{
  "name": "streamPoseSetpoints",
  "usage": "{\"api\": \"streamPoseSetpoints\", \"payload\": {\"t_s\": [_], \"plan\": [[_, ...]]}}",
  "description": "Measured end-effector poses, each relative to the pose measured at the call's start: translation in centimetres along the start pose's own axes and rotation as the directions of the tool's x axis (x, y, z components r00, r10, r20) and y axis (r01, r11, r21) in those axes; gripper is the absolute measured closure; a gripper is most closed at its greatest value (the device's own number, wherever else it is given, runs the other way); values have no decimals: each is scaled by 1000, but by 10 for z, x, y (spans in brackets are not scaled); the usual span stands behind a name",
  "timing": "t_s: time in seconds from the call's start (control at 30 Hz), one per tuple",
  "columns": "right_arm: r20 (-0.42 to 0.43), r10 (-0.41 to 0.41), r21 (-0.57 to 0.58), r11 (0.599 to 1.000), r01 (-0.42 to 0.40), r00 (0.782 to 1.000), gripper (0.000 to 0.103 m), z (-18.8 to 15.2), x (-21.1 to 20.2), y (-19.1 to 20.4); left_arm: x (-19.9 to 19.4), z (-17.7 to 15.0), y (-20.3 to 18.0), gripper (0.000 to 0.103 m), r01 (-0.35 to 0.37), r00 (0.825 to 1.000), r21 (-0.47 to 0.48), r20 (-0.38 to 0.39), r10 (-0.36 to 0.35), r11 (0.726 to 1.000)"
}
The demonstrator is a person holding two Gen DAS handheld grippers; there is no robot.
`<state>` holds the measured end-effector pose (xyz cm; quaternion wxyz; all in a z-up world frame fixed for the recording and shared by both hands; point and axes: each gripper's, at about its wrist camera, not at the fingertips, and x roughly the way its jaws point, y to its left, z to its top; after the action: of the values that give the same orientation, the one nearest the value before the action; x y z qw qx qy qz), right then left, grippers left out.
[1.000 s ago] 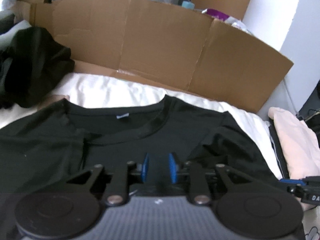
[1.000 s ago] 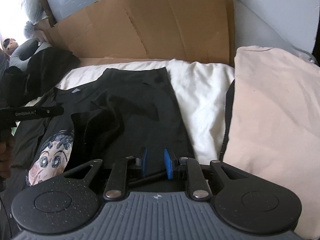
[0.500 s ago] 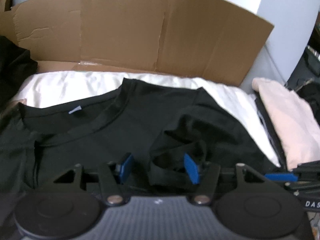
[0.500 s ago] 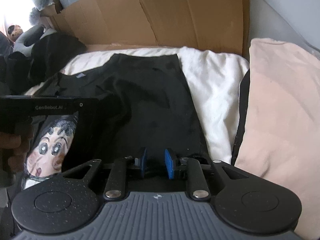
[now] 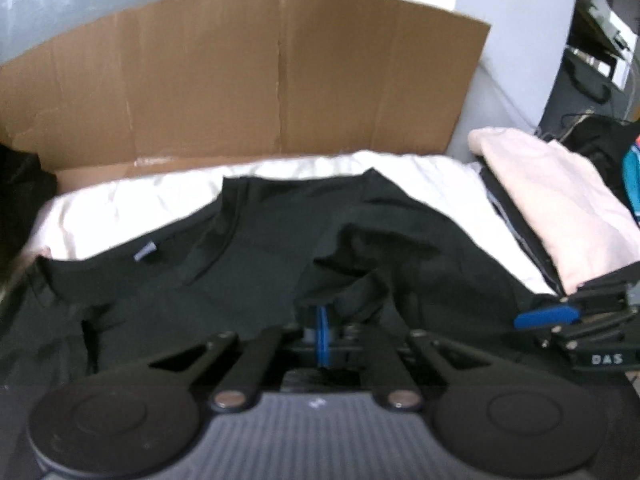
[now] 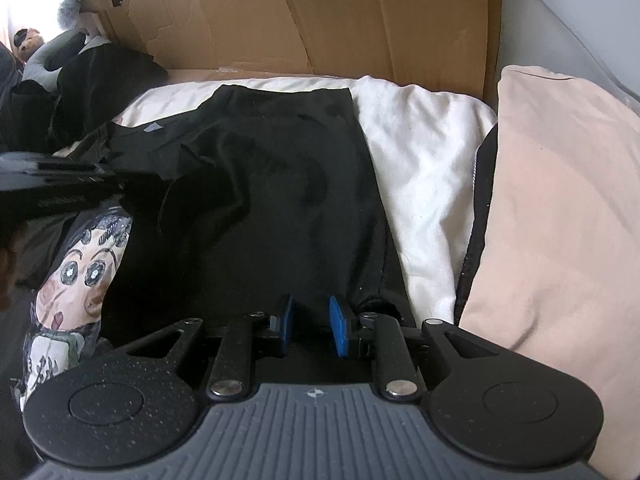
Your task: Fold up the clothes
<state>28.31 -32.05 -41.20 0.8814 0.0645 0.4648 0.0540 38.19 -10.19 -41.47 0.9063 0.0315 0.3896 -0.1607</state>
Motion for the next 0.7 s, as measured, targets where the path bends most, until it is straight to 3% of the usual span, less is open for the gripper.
{"api": "streamPoseSetpoints", "payload": {"t_s": [0.13,0.33,0.4,0.47,0.53,0.7], "plan": [[-1,-1,-7,1000,1,1000,76,0,0,1,-9,1,11,103,-15,1000,-15,20,15,1000],[-5,0,-19,1000,0,1000,76,1,2,0,-4,-3,28,100,-34,999,-45,-25,33,998],[-6,1,-22,1000,-1,1000,76,0,2,0,-2,-5,31,94,-27,999,-51,-36,25,998],[-7,1,-26,1000,-1,1000,76,0,2,0,0,-6,30,73,-20,999,-40,-32,18,999],[-8,1,-31,1000,-1,1000,76,0,3,0,2,-7,28,60,-15,1000,-27,-25,14,1000],[-11,3,-40,999,-3,1000,76,0,2,0,7,-7,26,58,-22,1000,-15,-12,22,1000]]}}
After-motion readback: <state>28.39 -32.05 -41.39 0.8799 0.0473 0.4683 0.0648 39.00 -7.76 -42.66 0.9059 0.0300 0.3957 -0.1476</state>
